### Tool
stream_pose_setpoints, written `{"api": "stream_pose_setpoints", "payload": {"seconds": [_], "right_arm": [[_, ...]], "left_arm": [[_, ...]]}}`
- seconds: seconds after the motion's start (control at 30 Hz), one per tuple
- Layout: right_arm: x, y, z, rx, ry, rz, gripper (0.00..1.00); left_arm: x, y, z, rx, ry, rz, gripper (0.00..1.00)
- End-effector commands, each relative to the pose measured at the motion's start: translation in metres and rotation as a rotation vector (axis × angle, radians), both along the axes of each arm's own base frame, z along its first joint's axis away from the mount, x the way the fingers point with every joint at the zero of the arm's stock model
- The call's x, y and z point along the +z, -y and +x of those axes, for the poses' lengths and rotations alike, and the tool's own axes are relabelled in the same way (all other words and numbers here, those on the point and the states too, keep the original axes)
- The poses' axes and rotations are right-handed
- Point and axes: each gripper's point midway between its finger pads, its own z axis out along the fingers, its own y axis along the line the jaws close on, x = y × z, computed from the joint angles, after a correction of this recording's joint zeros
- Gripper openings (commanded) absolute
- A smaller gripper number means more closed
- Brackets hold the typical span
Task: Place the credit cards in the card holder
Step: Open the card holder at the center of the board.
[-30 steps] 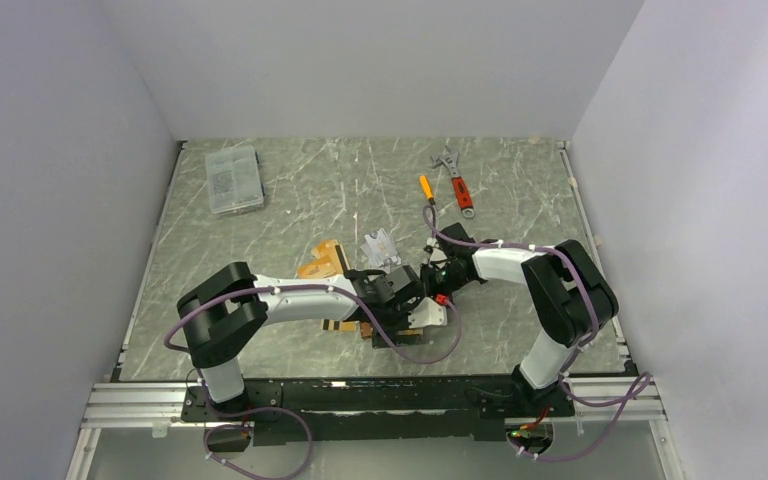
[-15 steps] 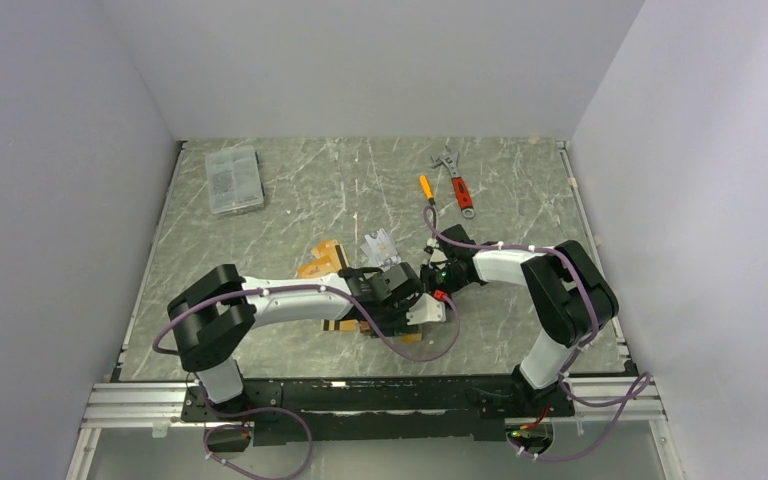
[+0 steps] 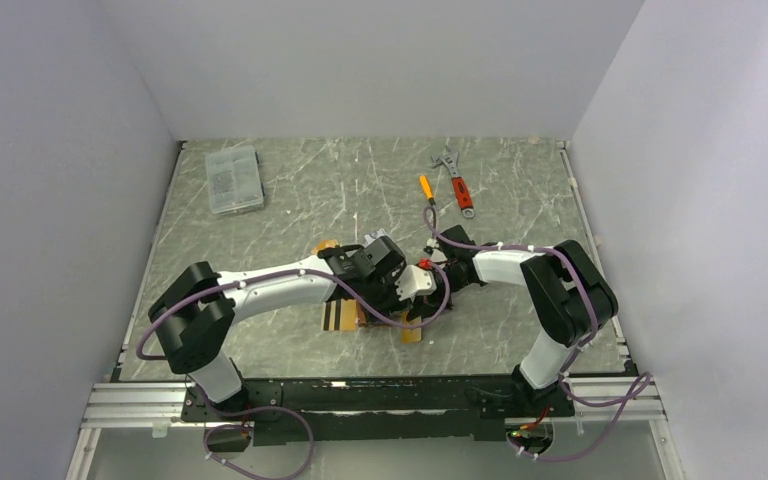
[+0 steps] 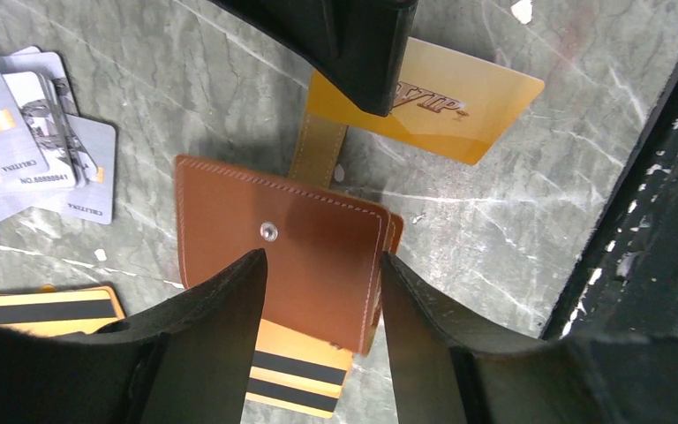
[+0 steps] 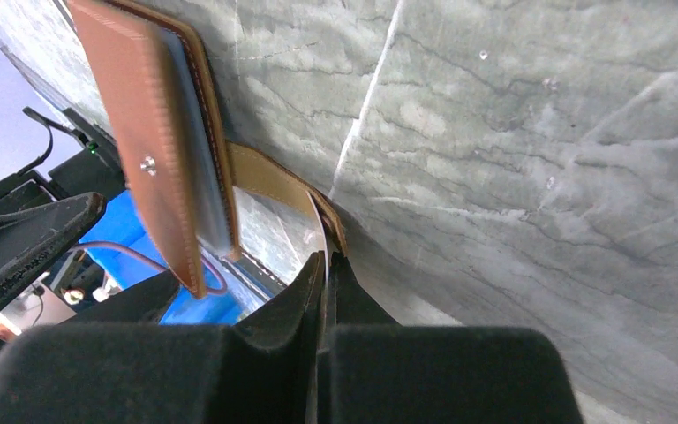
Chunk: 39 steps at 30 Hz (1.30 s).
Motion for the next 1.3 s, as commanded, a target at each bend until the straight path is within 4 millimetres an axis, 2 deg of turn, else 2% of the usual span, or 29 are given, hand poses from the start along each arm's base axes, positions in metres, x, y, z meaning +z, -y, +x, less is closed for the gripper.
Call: {"api": "stream_pose_setpoints", "payload": {"seconds": [0.0, 0.17, 0.3, 0.37, 0.47, 0.67, 0.77, 0.87, 1.1, 1.27], "right_arm": [[-0.048, 0.034, -0.003, -0.029, 0.029, -0.231, 0.00], [-0.049, 0.035, -0.003, -0.029, 0.026, -0.234, 0.00], [-0.050, 0.035, -0.003, -0.030, 0.026, -0.234, 0.00], [-0.051, 0.035, -0.004, -0.031, 0.024, -0.234, 0.00], [-0.053, 0.035, -0.005, -0.034, 0.020, -0.236, 0.00], [-0.055, 0.036, -0.007, -0.041, 0.012, -0.241, 0.00], [-0.055, 0.037, -0.008, -0.046, 0.012, -0.241, 0.00], [-0.056, 0.037, -0.009, -0.050, 0.008, -0.244, 0.00], [-0.061, 0.041, -0.011, -0.067, 0.000, -0.262, 0.00], [-0.063, 0.044, -0.012, -0.083, -0.008, -0.272, 0.00]], "left_arm": [[0.017, 0.008, -0.006, 0.000, -0.064, -0.085, 0.57], [0.016, 0.003, -0.002, 0.018, -0.061, -0.084, 0.57], [0.012, -0.005, 0.010, 0.040, 0.003, -0.051, 0.57], [0.013, -0.003, 0.010, 0.024, 0.007, -0.056, 0.61], [0.017, 0.011, 0.009, -0.052, 0.030, -0.077, 0.77], [0.015, 0.049, -0.009, -0.216, 0.010, -0.127, 0.91], [0.004, 0.055, -0.015, -0.246, -0.006, -0.123, 0.89], [-0.008, 0.054, -0.015, -0.270, -0.001, -0.103, 0.85], [-0.036, 0.034, -0.009, -0.303, 0.056, -0.022, 0.77], [-0.042, 0.022, 0.002, -0.271, 0.046, 0.016, 0.70]]}}
